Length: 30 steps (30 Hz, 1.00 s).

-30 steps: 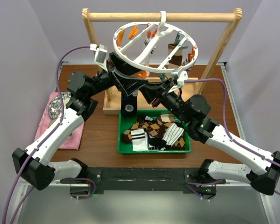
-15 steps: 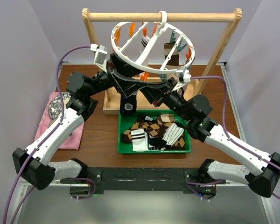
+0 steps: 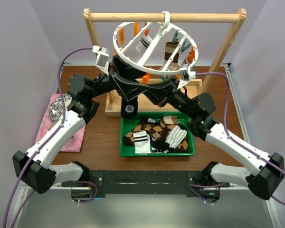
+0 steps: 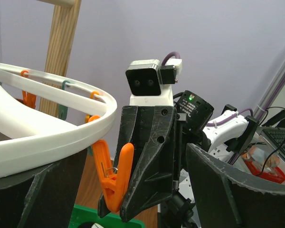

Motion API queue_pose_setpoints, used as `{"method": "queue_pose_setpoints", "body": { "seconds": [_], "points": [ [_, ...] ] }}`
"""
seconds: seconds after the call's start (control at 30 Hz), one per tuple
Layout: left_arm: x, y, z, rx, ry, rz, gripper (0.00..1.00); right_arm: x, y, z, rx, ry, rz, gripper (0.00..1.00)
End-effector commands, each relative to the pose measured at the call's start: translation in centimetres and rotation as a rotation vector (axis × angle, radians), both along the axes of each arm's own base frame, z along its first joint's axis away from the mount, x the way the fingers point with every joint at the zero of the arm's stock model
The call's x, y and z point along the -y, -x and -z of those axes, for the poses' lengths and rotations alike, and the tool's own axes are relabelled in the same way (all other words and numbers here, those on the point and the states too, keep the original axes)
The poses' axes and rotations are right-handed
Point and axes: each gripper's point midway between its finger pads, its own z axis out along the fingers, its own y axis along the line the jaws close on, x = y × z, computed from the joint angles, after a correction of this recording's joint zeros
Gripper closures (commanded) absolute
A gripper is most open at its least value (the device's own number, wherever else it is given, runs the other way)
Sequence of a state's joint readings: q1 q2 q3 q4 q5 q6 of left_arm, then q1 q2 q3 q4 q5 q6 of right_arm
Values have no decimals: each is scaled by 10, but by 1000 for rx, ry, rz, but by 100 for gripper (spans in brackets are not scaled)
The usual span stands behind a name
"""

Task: Clip the socks to the hanger
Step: Open the clamp at the hanger.

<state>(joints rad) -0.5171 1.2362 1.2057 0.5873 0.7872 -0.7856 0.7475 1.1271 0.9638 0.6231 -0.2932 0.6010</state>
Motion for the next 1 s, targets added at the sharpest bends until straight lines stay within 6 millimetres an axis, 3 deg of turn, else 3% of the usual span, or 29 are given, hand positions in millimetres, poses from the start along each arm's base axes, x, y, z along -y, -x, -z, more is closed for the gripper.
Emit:
{"method": "queue_pose_setpoints", "body": {
  "seconds": [0.0, 0.23, 0.4, 0.7, 0.8, 0.83, 0.87, 0.97],
  "points": [
    [-7, 8, -12, 51, 33, -6, 12, -4, 15, -14, 30, -25, -98, 86],
    [-3, 2, -12, 54, 25, -7, 24, -6, 17, -11, 32, -16, -137, 87],
    [-2, 2, -19, 85, 28, 0, 39, -4, 18, -8, 27, -16, -158, 88],
    [-1, 0, -16, 97, 26, -1, 51, -3, 17, -7, 23, -13, -189, 88],
    [-1, 1, -17, 110, 29, -4, 67, -3, 15, -5, 19, 1, -177, 83],
    [-2, 2, -18, 118, 31, -6, 76, -2, 14, -4, 23, 9, -168, 81],
    [-3, 2, -19, 123, 34, -13, 81, -2, 12, -3, 19, 14, -158, 74],
    [-3, 0, -21, 135, 39, -25, 100, -1, 9, 0, 16, 38, -137, 72]
  ]
}}
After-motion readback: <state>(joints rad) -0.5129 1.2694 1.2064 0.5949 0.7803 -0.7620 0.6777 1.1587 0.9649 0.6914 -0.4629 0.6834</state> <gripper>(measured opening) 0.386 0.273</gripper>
